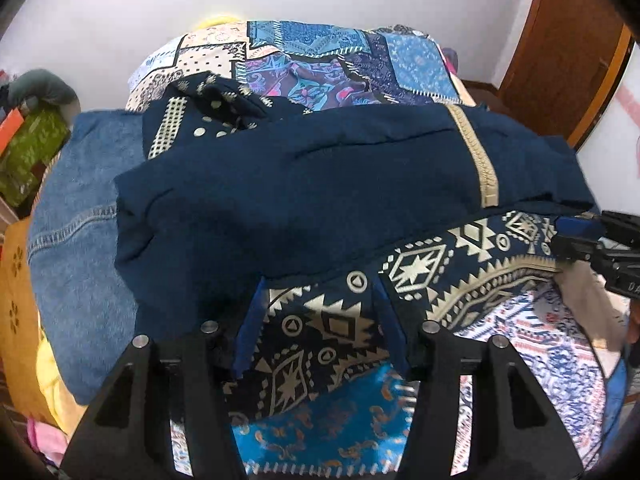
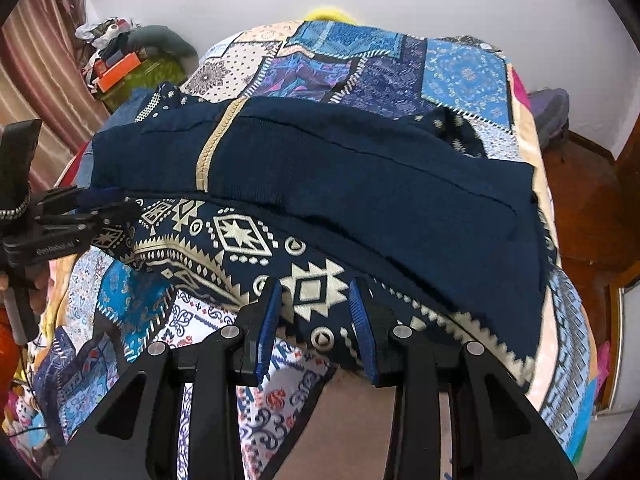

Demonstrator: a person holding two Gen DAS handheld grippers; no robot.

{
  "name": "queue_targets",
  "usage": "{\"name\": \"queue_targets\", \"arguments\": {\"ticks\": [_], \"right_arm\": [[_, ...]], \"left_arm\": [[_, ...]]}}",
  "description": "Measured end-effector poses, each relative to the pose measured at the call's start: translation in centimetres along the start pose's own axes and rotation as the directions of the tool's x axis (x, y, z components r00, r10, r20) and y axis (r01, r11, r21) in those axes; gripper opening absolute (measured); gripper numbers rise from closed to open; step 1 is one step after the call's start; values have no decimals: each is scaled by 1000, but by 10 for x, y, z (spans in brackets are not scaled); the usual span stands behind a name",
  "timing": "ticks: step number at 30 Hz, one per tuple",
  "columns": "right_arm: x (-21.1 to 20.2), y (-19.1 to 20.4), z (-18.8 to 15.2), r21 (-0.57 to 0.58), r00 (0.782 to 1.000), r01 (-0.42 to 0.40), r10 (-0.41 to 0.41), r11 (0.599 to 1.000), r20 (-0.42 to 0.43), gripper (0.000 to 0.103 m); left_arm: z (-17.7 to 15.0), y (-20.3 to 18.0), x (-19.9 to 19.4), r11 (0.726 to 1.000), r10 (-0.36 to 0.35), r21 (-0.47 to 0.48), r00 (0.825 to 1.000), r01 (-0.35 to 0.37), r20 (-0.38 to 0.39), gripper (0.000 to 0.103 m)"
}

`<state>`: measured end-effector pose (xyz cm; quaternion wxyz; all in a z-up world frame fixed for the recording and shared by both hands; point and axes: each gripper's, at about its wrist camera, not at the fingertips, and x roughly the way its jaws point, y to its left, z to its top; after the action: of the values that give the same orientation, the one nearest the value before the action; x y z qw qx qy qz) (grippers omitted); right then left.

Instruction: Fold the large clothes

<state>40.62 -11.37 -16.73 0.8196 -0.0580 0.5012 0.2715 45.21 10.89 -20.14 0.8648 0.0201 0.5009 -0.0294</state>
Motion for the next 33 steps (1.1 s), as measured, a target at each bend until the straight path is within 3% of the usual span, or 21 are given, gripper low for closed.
{"name": "queue_targets", "arguments": {"ticks": [6, 12, 15, 19, 27, 33], "right_arm": [[12, -12, 30, 53, 999, -32, 33, 998, -11, 32], [20, -33, 79, 115, 999, 37, -39, 993, 17, 32], [10, -43, 100, 156, 990, 93, -108, 983, 87, 32], [-11, -57, 116, 230, 982, 60, -99, 971, 162, 32], [-34, -48, 101, 195, 983, 30, -64, 980, 170, 32], [-42, -35, 77, 154, 991, 6, -26, 988, 131, 32]], "left_arm": [[24, -14, -1, 993, 93, 68, 994, -98, 63, 54], [78, -7, 8, 983, 149, 88, 983, -159, 108, 54], [114, 14, 11, 984, 177, 2, 977, -179, 117, 54], [142, 39, -5, 976, 199, -117, 968, -182, 155, 54], [119, 41, -47, 979, 192, -109, 955, -171, 228, 63], [78, 40, -65, 986, 143, -118, 968, -120, 207, 64]]}}
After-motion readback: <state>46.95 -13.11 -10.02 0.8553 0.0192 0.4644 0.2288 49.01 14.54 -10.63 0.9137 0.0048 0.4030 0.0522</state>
